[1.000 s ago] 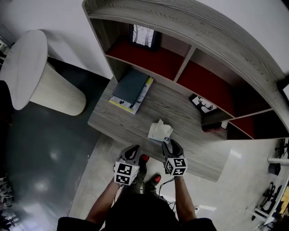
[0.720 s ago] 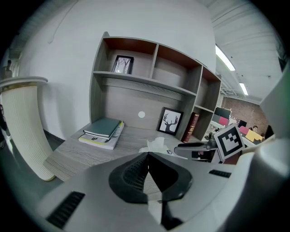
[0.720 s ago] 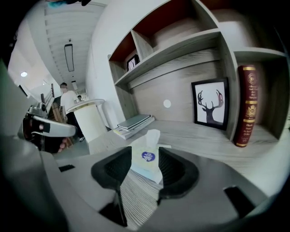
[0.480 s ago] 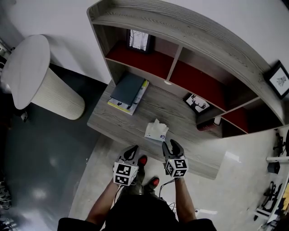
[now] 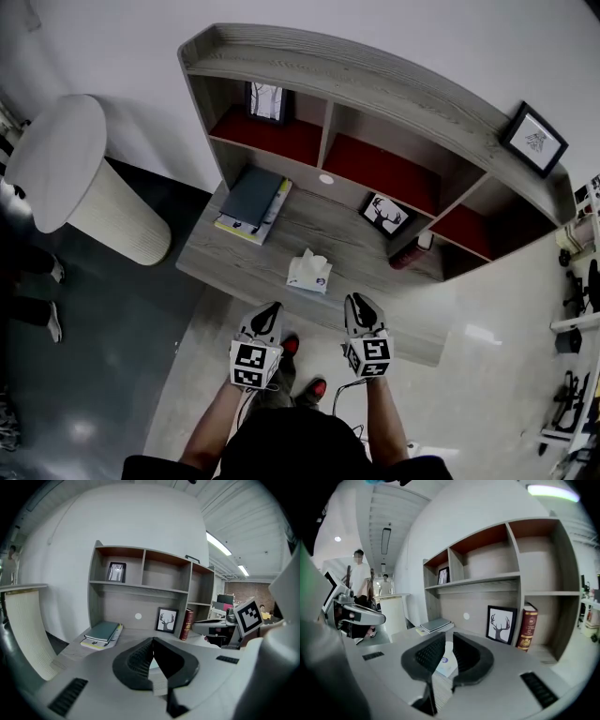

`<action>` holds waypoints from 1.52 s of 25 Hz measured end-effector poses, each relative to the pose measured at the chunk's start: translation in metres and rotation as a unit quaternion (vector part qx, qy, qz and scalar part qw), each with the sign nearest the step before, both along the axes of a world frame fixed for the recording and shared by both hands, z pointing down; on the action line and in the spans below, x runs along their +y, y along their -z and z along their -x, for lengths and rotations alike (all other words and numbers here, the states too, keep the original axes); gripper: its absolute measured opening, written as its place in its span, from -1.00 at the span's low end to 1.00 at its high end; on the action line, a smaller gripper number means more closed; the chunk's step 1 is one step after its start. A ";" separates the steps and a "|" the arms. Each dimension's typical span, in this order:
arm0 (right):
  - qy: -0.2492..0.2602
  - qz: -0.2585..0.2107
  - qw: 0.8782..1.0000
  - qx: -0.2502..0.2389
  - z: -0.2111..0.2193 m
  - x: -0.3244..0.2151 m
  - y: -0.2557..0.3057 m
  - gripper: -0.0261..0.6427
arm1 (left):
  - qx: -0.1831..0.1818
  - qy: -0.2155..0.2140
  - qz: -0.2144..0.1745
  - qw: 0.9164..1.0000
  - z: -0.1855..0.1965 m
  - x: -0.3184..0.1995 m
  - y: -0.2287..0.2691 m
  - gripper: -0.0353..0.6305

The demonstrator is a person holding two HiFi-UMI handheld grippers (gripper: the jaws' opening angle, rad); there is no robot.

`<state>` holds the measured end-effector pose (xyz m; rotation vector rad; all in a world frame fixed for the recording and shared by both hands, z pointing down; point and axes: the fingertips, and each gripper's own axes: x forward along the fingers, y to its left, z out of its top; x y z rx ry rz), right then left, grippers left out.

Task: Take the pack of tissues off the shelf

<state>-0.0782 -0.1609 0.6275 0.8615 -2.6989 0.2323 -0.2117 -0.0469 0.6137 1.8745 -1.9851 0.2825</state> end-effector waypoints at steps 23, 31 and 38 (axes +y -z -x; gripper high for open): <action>-0.049 -0.083 0.993 -0.068 -0.163 0.044 0.107 -0.81 | -0.059 -0.048 -0.099 0.992 -0.131 0.018 0.108 -0.87; -0.046 -0.094 0.992 -0.067 -0.199 0.072 0.111 -0.81 | -0.065 -0.045 -0.102 0.992 -0.160 0.039 0.112 -0.87; -0.046 -0.090 0.992 -0.069 -0.209 0.086 0.114 -0.81 | -0.063 -0.049 -0.101 0.992 -0.173 0.049 0.110 -0.87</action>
